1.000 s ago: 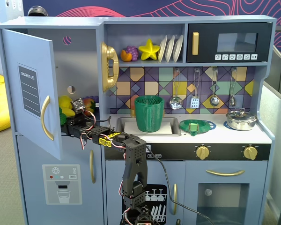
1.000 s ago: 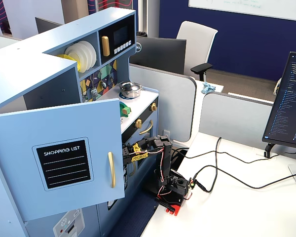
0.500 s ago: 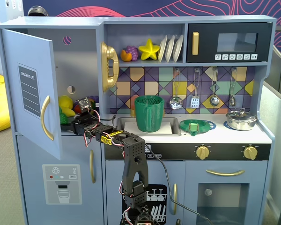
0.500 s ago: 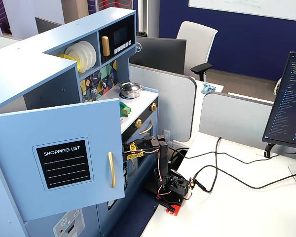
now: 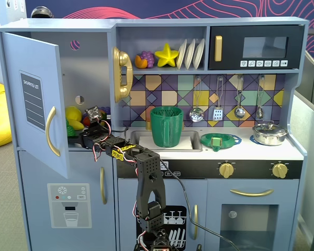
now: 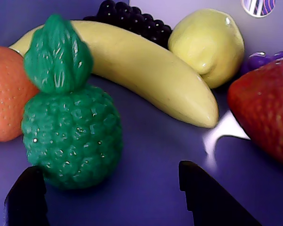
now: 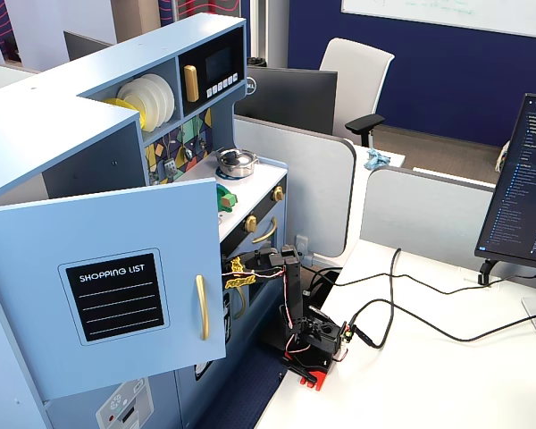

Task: Pick up the green pineapple from the left cabinet and place it in the green recipient

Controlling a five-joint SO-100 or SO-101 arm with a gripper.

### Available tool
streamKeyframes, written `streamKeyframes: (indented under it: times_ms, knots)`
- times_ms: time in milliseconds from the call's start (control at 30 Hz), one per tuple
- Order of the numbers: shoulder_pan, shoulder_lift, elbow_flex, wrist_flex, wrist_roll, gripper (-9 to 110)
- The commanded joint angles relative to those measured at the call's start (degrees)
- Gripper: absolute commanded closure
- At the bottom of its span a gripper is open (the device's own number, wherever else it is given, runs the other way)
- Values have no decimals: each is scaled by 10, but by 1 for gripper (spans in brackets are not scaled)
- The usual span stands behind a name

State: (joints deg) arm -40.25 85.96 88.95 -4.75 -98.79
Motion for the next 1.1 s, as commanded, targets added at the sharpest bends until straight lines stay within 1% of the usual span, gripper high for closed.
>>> streamKeyframes:
  times_ms: [0,433,733,767,833,900,1067]
  knots:
    - [-17,1,-54,-4,5,72]
    - [-33,-40,-98,-3,5,72]
    - [-30,-113,-197,15,14,73]
    - [-28,-124,-210,17,15,75]
    - [-25,-138,-229,28,19,85]
    - [-25,-142,-236,53,2,101]
    - [-26,-114,-220,59,-13,101]
